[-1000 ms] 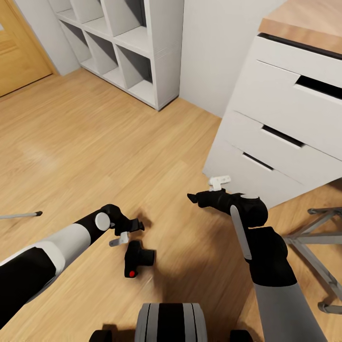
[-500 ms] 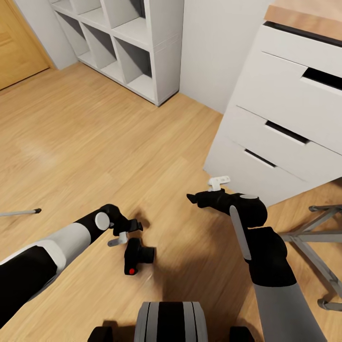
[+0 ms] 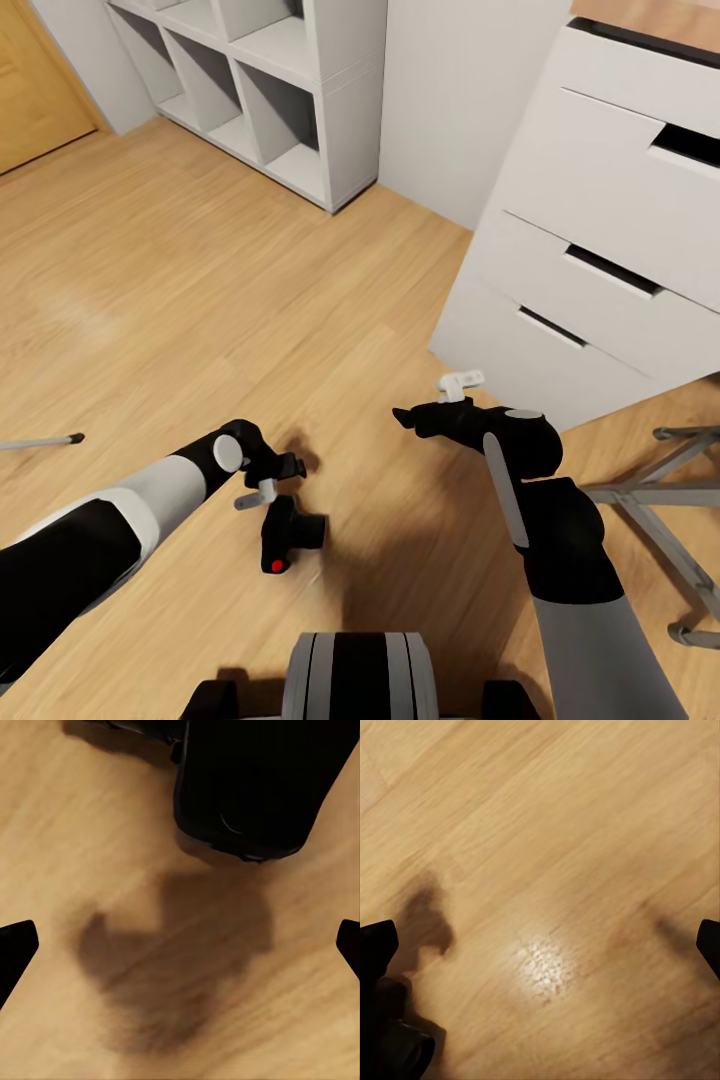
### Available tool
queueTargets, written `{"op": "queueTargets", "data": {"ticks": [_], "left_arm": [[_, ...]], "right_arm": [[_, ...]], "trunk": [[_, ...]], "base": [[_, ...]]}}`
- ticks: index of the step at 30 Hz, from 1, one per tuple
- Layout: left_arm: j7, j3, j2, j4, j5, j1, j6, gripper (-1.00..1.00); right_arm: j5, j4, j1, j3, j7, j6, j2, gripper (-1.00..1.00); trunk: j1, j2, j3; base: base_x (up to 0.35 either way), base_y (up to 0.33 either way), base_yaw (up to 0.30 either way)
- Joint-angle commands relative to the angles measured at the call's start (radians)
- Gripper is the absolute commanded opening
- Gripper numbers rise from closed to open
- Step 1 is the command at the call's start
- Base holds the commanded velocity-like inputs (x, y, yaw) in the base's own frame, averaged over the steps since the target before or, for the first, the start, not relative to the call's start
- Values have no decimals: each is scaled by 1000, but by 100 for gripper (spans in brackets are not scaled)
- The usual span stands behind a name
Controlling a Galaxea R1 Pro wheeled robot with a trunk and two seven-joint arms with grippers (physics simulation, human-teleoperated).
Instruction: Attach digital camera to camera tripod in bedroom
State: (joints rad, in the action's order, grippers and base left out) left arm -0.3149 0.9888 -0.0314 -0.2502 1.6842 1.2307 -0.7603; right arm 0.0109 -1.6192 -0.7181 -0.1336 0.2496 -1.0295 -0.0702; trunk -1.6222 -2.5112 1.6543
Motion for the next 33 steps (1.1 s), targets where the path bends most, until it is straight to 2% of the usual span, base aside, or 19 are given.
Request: {"op": "queueTargets", "data": {"ticks": [1, 33], "left_arm": [[-6, -1, 3, 4, 1, 3, -4, 100], [-28, 2, 33, 31, 6, 54, -4, 100]], "right_arm": [[1, -1, 0, 0, 2, -5, 0, 100], [1, -1, 0, 0, 1, -4, -1, 100]], "trunk": [[0, 0, 2], [0, 0, 55]], "base": [[0, 0, 0], [0, 0, 1]]}}
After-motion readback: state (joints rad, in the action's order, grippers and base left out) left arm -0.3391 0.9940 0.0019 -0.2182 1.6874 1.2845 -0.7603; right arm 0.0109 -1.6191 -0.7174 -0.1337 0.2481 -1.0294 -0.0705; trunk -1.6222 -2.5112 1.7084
